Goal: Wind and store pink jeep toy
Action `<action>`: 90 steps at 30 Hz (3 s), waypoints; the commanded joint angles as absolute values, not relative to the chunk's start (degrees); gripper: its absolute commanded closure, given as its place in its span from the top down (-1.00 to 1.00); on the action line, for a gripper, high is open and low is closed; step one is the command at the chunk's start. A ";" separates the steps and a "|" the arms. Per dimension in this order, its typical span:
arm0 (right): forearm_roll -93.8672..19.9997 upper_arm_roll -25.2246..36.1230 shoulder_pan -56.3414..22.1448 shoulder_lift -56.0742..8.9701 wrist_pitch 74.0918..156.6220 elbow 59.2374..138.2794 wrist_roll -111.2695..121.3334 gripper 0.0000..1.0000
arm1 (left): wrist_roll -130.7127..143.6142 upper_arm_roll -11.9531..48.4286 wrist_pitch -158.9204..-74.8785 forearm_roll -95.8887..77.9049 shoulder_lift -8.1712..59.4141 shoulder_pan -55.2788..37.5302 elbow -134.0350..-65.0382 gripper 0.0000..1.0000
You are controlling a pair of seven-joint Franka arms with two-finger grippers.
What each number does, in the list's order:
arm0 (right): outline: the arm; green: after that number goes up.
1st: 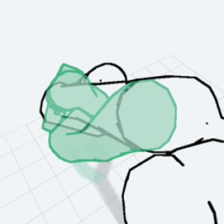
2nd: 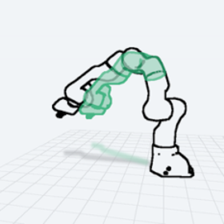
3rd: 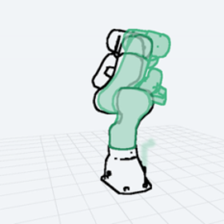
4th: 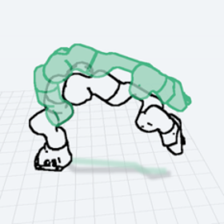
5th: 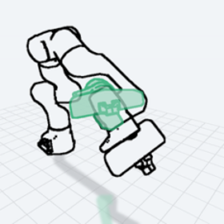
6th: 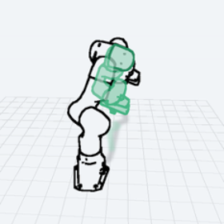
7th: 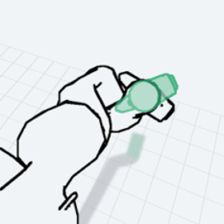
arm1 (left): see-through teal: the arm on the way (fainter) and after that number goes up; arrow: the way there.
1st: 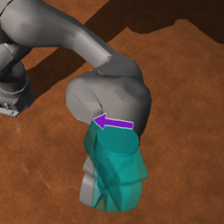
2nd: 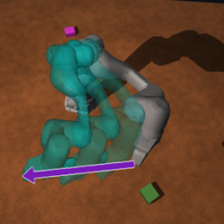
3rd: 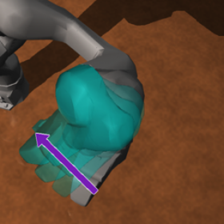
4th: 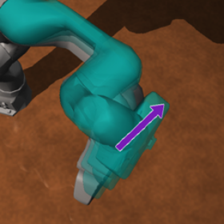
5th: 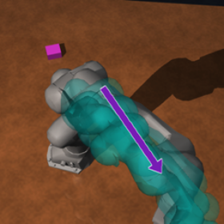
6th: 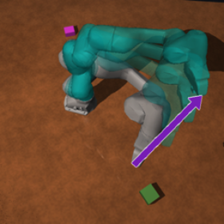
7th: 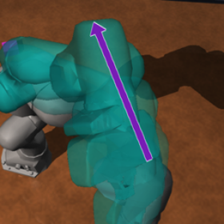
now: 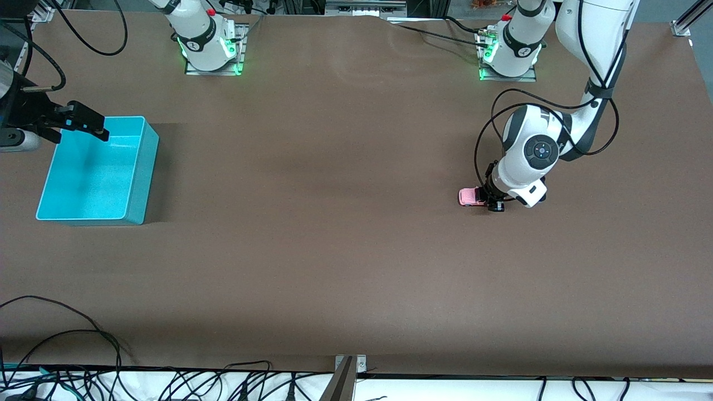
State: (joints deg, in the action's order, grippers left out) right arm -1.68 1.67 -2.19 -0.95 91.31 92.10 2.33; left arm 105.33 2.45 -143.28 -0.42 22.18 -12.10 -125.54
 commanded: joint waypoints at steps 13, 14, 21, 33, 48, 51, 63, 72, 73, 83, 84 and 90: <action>-2.20 1.58 -2.02 -0.62 91.58 92.29 2.55 1.00 | 105.82 1.76 -144.93 1.41 25.14 -11.25 -124.28 -0.83; -2.20 1.58 -2.02 -0.62 91.58 92.29 2.55 1.00 | 105.73 1.76 -144.93 1.58 25.14 -11.08 -124.28 -0.83; -2.20 1.58 -2.02 -0.62 91.58 92.29 2.55 1.00 | 105.03 1.85 -144.93 5.53 25.22 -8.18 -124.28 -0.83; -2.29 1.58 -2.02 -0.61 91.76 92.29 2.46 1.00 | 100.56 1.93 -145.02 10.11 26.02 -2.64 -124.28 -0.88; -1.93 1.49 -2.11 -0.61 91.58 92.29 2.46 1.00 | 94.31 1.93 -146.16 12.65 26.37 5.53 -124.19 -0.88; -2.11 1.49 -2.11 -0.62 91.32 92.37 2.46 1.00 | 94.31 1.85 -146.25 13.53 27.24 6.76 -123.93 -0.88; -2.81 2.20 -1.93 -0.53 90.79 92.29 2.29 1.00 | 90.53 1.85 -147.04 13.62 28.30 10.81 -122.78 -0.79; -2.73 1.85 -2.11 -0.44 90.79 92.29 2.29 1.00 | 90.18 1.85 -146.95 13.62 28.13 10.72 -121.55 1.00; -2.81 1.85 -2.11 -0.44 90.79 92.29 2.29 1.00 | 90.09 1.85 -146.87 13.62 27.95 10.72 -121.47 1.00; -2.72 1.85 -2.29 -0.70 91.50 92.29 2.29 1.00 | 89.04 2.20 -137.30 13.54 26.11 10.55 -114.44 1.00; -2.72 1.85 -2.20 -0.79 91.49 92.29 2.29 1.00 | 88.86 2.20 -136.50 13.54 25.93 10.55 -113.91 1.00; -2.72 1.85 -2.28 -0.88 91.32 92.29 2.29 1.00 | 85.79 2.29 -133.07 13.54 24.00 10.02 -111.97 1.00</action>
State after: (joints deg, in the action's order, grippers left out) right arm -1.71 1.97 -2.36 -1.06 91.30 92.10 2.33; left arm 88.47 1.95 -136.63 11.53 26.18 10.15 -113.40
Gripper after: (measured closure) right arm 0.000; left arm 0.000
